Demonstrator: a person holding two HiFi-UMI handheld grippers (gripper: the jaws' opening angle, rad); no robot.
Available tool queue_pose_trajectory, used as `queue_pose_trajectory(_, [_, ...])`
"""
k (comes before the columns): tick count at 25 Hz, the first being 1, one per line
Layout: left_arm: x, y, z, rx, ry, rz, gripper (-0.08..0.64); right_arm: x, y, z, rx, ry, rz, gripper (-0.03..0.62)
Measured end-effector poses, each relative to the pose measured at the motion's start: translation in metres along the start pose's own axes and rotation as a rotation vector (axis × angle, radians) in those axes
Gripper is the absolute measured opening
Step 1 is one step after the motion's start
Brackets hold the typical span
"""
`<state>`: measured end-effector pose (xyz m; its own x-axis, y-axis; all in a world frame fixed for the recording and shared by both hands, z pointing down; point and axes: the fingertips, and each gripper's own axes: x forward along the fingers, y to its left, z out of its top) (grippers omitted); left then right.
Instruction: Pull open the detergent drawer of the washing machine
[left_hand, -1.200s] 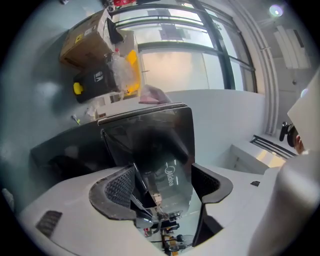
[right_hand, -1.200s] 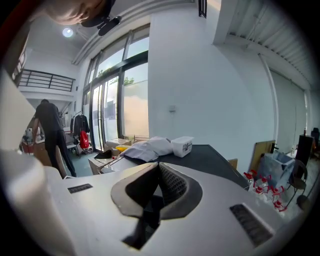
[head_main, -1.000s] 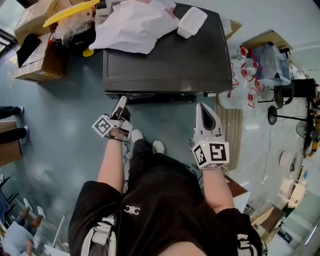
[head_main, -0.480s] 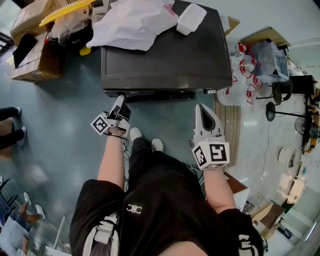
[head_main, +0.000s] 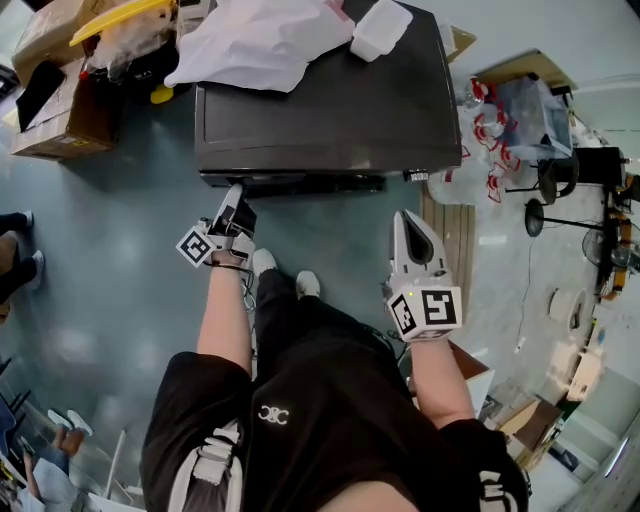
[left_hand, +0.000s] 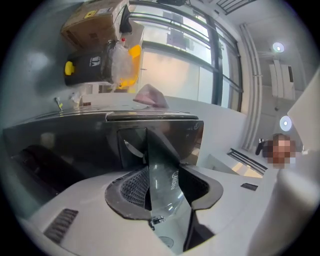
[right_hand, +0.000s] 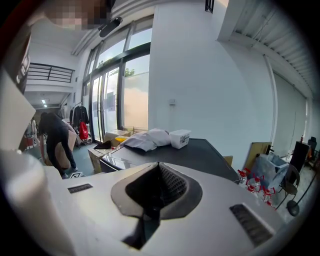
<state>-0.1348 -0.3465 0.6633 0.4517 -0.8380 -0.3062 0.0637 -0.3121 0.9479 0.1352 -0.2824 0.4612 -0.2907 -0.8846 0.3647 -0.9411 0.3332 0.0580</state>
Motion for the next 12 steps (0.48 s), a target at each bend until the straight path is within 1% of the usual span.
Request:
queue_pose_trajectory(4, [-0.0031,0.0030,0.0003,0.025,-0.018,0.012,0.164,0.0004,-0.0022,-0.0028,0.007,0.011,0.004,0.002])
queue_pose_trajectory(12, [-0.0074,0.0035,0.0011,0.026,-0.048,0.011,0.149,0.0015,0.0004,-0.0010,-0.014,0.014,0.035,0.002])
